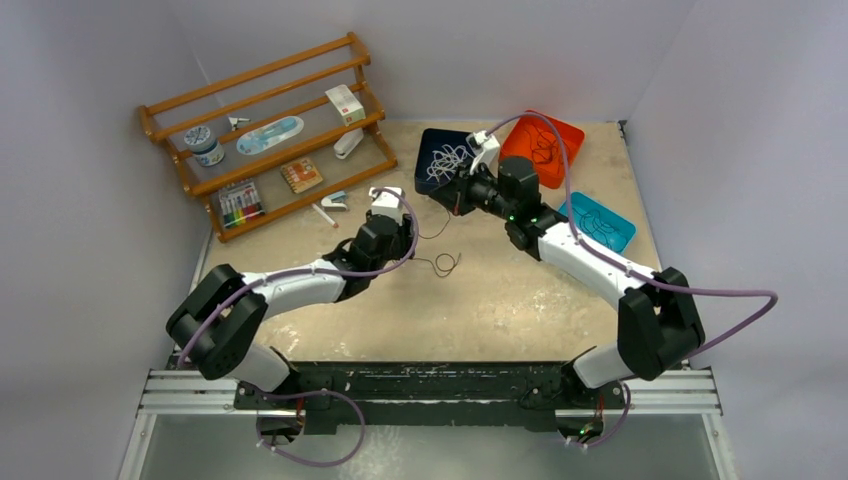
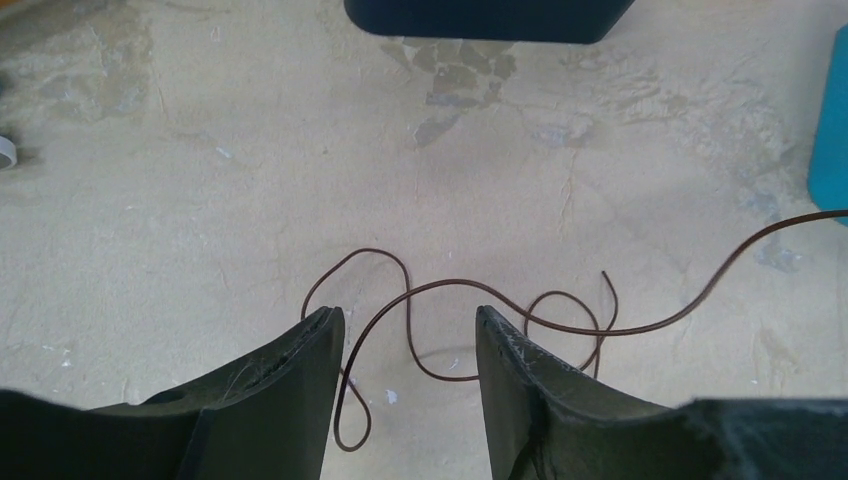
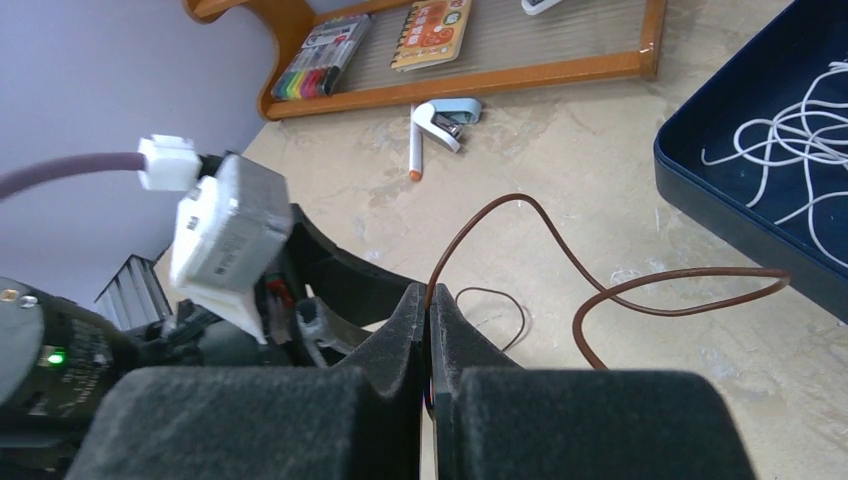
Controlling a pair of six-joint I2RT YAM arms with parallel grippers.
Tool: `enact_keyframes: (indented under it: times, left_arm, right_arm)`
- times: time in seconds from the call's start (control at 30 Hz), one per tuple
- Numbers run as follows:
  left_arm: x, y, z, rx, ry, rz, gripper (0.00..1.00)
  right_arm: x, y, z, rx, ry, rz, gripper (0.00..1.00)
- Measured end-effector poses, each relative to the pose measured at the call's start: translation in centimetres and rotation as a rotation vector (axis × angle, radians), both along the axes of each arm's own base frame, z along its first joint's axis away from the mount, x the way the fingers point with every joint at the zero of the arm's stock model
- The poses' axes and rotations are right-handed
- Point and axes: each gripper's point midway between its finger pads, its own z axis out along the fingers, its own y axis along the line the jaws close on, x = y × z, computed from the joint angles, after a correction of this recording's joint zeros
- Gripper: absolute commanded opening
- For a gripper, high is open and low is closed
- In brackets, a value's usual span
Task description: Untangle the cables
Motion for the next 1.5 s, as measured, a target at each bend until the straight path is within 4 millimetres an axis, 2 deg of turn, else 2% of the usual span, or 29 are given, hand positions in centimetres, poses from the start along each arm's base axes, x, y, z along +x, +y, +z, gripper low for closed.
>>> enact_keyframes:
  times: [0.2, 0.37, 0.57, 0.67, 0.8, 0.83, 0.9, 1.0, 1.13, 1.23, 1.3, 1.37, 1.43, 1.5]
  left_arm:
    - [-0.5, 0.4, -2.6, 0.034, 0.039, 0.0, 0.47]
    - [-0.9, 0.8, -3.5, 0.045, 0.052, 0.001, 0.32]
    - [-1.0, 1.0, -3.7, 0.043, 0.056, 0.009, 0.02]
    - [-1.1, 1.1, -3.8, 0.044, 0.06, 0.01, 0.0]
    - [-1.2, 1.1, -3.2, 0.063, 0.079, 0.008, 0.0]
    - [-1.1, 1.0, -2.5, 0.061, 0.075, 0.007, 0.0]
    - [-0.6, 0.7, 0.3, 0.047, 0.047, 0.002, 0.0]
    - [0.2, 0.1, 6.7, -0.014, -0.044, -0.005, 0.0]
    - [0.7, -0.4, 17.0, -0.116, -0.2, -0.021, 0.0]
    - [0.9, -1.3, 22.5, -0.16, -0.262, -0.059, 0.0]
    - [1.1, -2.1, 24.8, -0.176, -0.282, -0.091, 0.0]
    - [1.4, -3.2, 26.2, -0.188, -0.287, -0.127, 0.0]
    - [1.6, -4.2, 26.6, -0.192, -0.28, -0.163, 0.0]
    - [1.7, -5.1, 26.1, -0.191, -0.26, -0.193, 0.0]
  right_arm:
    - [0.1, 0.1, 0.7, 0.004, -0.003, 0.006, 0.0]
    - [0.2, 0.2, 1.3, 0.008, -0.011, 0.005, 0.0]
    - [0.1, 0.0, 1.5, 0.008, -0.013, 0.0, 0.0]
    - [-0.2, -0.3, 2.6, 0.016, -0.032, -0.007, 0.0]
    - [-0.5, -0.7, 5.3, 0.029, -0.092, -0.013, 0.0]
    - [-0.6, -0.9, 5.9, 0.029, -0.11, -0.014, 0.0]
    - [-0.7, -1.2, 6.8, 0.023, -0.144, -0.019, 0.0]
    - [-0.7, -1.6, 7.2, 0.003, -0.176, -0.03, 0.01]
    - [-0.5, -2.6, 7.7, -0.024, -0.209, -0.073, 0.01]
    - [-0.8, -3.7, 8.7, -0.029, -0.243, -0.118, 0.03]
    - [-1.1, -4.4, 9.5, -0.027, -0.268, -0.145, 0.06]
    - [-1.4, -4.9, 10.2, -0.022, -0.287, -0.162, 0.08]
    - [-1.6, -5.2, 10.4, -0.02, -0.293, -0.173, 0.1]
    - [-1.8, -5.4, 9.7, -0.028, -0.279, -0.176, 0.11]
